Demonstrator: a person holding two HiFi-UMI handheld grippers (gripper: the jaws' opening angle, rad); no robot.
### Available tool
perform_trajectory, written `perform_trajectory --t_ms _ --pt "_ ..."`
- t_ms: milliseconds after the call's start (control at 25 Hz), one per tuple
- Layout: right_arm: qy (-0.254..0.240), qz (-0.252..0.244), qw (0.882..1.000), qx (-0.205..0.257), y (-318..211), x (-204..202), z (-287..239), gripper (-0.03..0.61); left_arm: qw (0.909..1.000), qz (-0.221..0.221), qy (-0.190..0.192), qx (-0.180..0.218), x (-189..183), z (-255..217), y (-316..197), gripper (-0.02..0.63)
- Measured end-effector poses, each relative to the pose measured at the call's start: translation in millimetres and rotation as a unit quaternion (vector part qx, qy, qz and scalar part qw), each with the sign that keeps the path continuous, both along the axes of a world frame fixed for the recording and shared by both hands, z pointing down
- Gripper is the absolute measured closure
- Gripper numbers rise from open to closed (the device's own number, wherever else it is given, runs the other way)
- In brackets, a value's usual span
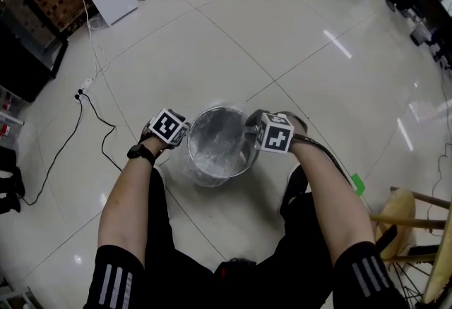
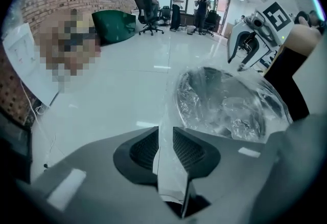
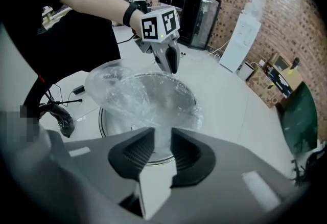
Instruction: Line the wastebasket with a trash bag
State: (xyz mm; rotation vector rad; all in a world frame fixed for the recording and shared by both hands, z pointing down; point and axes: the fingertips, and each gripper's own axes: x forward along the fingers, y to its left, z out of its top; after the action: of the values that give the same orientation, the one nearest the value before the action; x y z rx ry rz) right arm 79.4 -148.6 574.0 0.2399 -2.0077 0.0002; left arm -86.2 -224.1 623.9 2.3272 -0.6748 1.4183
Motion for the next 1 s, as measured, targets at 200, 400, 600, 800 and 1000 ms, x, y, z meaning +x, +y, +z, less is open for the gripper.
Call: perform_trajectory --t_ms 200,400,600,800,1000 --pt "0.004 0.026 1.000 -0.010 -2 6 3 0.571 1.0000 0.006 -0.001 -0.007 -8 2 1 0.531" --pt "-0.013 0.054 0.997 -0.056 13 28 -8 0.571 0.9999 -0.004 0.006 -0.011 -22 -4 3 0.529" --pt "-0.004 0.078 0.992 -0.096 34 67 10 0.571 0.9994 -0.009 0.007 -0.032 -31 4 15 0.529" --pt "-0.014 0.086 0.989 -0.119 43 73 48 0.571 0.9987 -0.009 0.010 -0.050 -27 23 24 0.529" --pt "-0.002 0.061 0.988 -0.145 58 67 83 0.571 0.9975 -0.005 0.007 -0.071 -32 43 31 0.528"
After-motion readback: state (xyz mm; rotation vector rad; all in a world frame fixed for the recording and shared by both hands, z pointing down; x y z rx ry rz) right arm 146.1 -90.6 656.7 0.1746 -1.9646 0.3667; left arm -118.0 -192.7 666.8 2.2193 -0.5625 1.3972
